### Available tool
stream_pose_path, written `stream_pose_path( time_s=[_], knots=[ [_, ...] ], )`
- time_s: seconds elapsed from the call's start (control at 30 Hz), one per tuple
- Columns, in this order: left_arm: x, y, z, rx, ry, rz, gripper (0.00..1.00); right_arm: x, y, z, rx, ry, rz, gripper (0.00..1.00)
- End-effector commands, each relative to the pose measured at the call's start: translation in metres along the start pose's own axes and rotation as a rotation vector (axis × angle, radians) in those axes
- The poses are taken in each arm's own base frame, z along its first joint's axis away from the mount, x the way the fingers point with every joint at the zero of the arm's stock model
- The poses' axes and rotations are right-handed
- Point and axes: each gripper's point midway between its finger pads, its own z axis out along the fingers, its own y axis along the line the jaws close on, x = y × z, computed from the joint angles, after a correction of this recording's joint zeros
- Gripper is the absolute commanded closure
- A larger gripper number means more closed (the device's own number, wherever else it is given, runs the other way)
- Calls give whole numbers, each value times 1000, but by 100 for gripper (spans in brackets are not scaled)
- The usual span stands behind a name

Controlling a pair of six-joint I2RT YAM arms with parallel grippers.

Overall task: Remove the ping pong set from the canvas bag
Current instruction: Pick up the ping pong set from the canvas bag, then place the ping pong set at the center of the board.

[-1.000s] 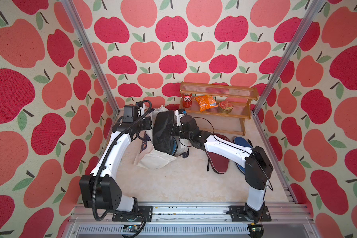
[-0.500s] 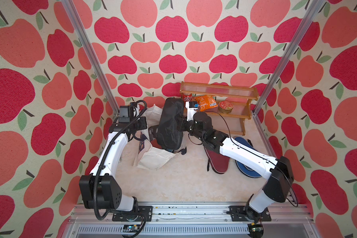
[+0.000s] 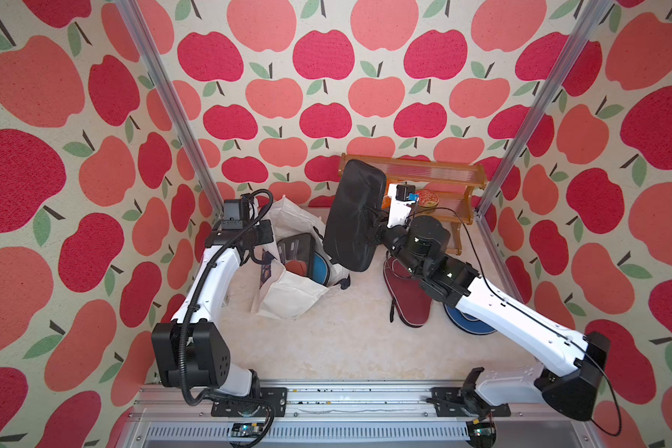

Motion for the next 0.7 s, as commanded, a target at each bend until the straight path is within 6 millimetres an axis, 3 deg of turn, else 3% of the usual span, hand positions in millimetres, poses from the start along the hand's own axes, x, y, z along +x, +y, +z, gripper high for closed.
stream_pose_path(
  time_s=[0.0, 0.3, 0.67],
  knots=[
    [15, 17, 10, -53, 58, -46, 100, -35, -5, -27, 39, -106, -57, 100],
    [23, 31, 24, -66, 101, -96, 100, -2, -23, -45, 136, 16, -236, 100],
    [20, 31, 22, -65, 91, -100, 100, 72, -41, -23, 424, 342, -396, 100]
  ],
)
